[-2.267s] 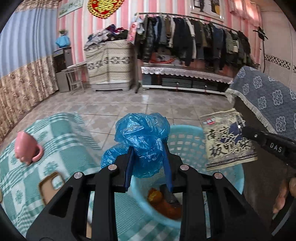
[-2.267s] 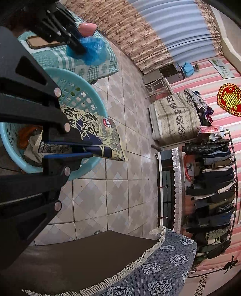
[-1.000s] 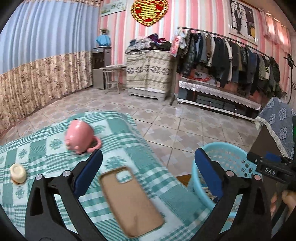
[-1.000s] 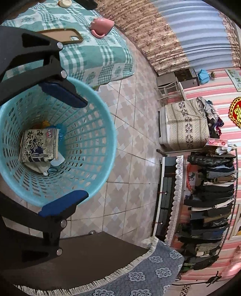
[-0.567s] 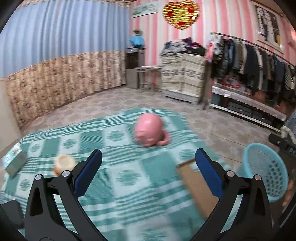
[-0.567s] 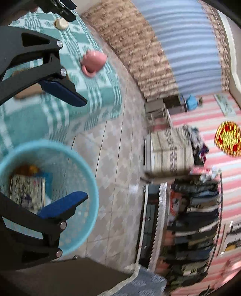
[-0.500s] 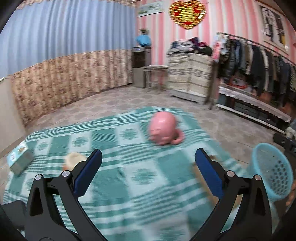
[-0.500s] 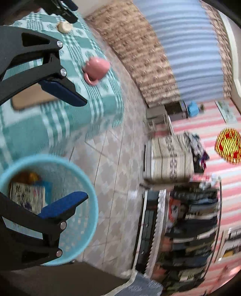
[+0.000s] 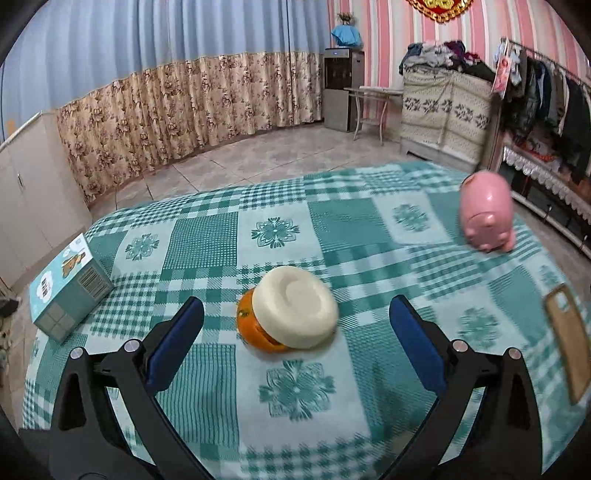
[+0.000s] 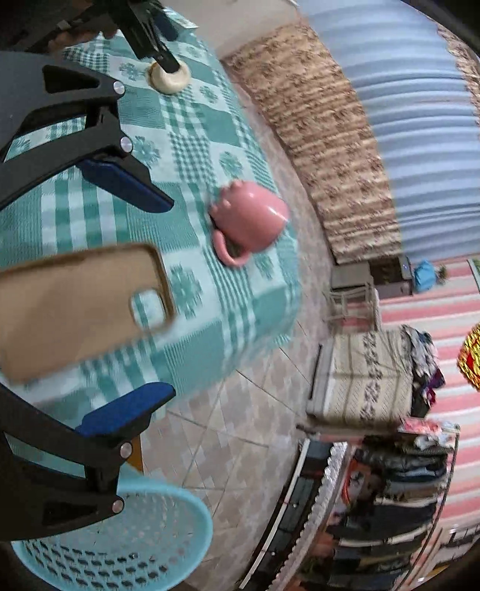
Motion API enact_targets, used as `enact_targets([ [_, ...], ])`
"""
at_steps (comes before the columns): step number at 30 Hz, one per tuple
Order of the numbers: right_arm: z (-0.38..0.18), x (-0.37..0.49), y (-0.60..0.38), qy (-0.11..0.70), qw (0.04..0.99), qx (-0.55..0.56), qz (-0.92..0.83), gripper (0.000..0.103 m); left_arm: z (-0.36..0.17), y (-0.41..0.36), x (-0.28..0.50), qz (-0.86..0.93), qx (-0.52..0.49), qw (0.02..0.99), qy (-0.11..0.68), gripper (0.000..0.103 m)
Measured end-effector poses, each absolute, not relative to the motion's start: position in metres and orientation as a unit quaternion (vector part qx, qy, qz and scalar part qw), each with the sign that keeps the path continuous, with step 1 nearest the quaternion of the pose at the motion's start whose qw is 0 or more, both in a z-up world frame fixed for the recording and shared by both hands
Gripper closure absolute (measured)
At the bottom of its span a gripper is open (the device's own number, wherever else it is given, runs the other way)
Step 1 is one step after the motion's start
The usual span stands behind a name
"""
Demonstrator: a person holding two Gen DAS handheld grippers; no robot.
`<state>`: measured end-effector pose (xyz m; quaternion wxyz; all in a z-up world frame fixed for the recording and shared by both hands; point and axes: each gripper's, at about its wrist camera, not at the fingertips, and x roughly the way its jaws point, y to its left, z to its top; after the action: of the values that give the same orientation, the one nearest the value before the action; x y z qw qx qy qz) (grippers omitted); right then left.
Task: Collect trash
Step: 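Return to the bed and grasp the white soap bar with the left gripper, then grasp the orange with the right gripper and lift it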
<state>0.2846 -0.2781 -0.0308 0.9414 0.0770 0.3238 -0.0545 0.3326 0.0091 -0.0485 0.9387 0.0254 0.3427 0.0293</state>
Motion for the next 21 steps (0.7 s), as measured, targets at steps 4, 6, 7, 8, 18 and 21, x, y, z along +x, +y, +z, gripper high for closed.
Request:
enact_targets([
  [4, -0.041, 0.297, -0.259, 0.340, 0.937, 0.060, -0.047, 0.012, -0.059, 0.001, 0.349, 0.024, 0.054, 0.932, 0.357, 0.012],
  [6, -0.043, 0.301, -0.253, 0.344, 0.936, 0.055, -0.044, 0.012, -0.065, -0.001, 0.358, 0.018, 0.064, 0.926, 0.372, 0.019],
  [7, -0.044, 0.303, -0.251, 0.345, 0.936, 0.053, -0.044, 0.012, -0.066, 0.000, 0.361, 0.016, 0.065, 0.924, 0.377, 0.023],
  [8, -0.046, 0.304, -0.249, 0.347, 0.935, 0.052, -0.043, 0.012, -0.067, 0.000, 0.362, 0.018, 0.066, 0.923, 0.380, 0.024],
  [18, -0.051, 0.310, -0.235, 0.357, 0.932, 0.047, -0.032, 0.012, -0.062, 0.011, 0.359, 0.015, 0.049, 0.928, 0.370, 0.042],
  [21, -0.051, 0.311, -0.229, 0.355, 0.933, 0.044, -0.027, 0.012, -0.049, 0.014, 0.347, 0.017, 0.052, 0.938, 0.343, 0.042],
])
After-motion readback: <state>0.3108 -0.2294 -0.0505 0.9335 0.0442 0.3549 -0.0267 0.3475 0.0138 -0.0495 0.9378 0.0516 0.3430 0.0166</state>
